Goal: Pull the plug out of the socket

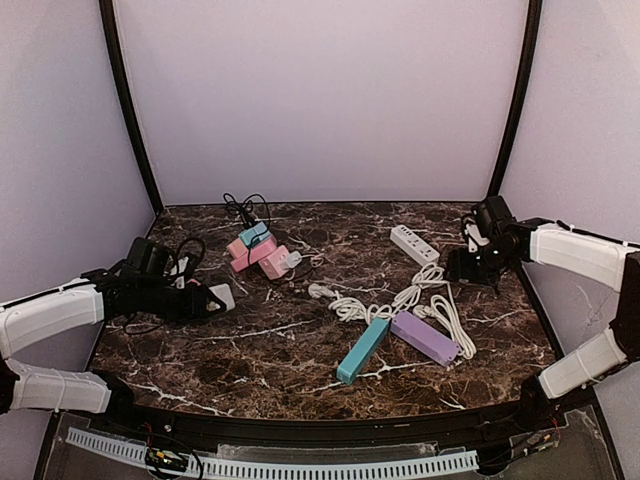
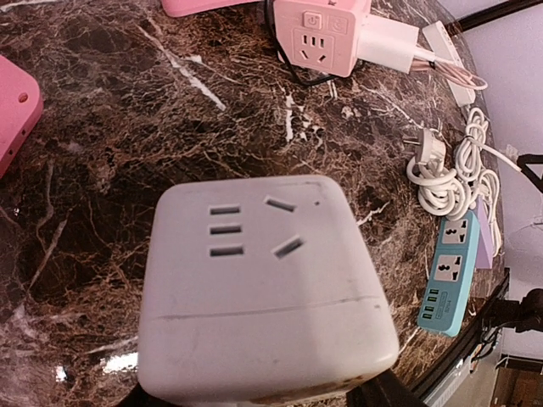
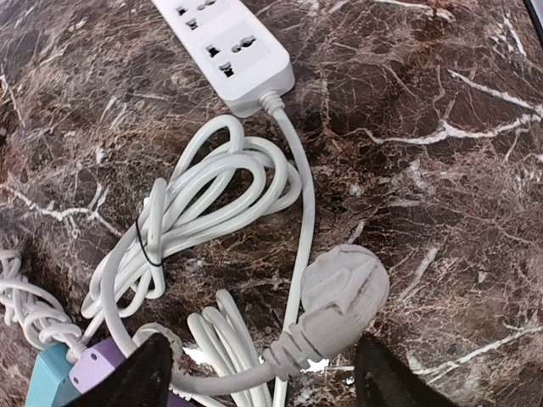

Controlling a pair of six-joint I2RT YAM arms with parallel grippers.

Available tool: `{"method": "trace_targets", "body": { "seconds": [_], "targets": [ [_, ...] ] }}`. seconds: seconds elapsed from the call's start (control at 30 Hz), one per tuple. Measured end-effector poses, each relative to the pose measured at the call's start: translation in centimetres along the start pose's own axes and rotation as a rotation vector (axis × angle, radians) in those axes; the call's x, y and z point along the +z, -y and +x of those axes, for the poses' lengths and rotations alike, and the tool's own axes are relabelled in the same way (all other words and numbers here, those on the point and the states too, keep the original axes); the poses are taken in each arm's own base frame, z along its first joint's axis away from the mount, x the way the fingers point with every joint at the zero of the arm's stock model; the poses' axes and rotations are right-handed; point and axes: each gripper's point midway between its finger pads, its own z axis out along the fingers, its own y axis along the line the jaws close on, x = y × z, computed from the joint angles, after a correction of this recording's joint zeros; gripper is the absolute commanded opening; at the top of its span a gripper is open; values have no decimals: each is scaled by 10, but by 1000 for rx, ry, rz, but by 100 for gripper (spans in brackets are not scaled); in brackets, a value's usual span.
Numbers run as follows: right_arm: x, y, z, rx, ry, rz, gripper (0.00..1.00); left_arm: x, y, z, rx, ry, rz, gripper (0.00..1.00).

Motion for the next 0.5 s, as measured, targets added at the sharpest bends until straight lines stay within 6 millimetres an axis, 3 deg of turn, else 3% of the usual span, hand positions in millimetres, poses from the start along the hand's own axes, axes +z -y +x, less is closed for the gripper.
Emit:
{"method": "trace_targets", "body": {
  "seconds": [0.2, 0.5],
  "targets": [
    [-20, -3, -4, 23, 64, -31, 96, 1, -23, -6, -85, 21, -15, 1],
    [-59, -8, -20, 47, 192, -76, 96, 4, -64, -6, -250, 25, -50, 1]
  ]
}}
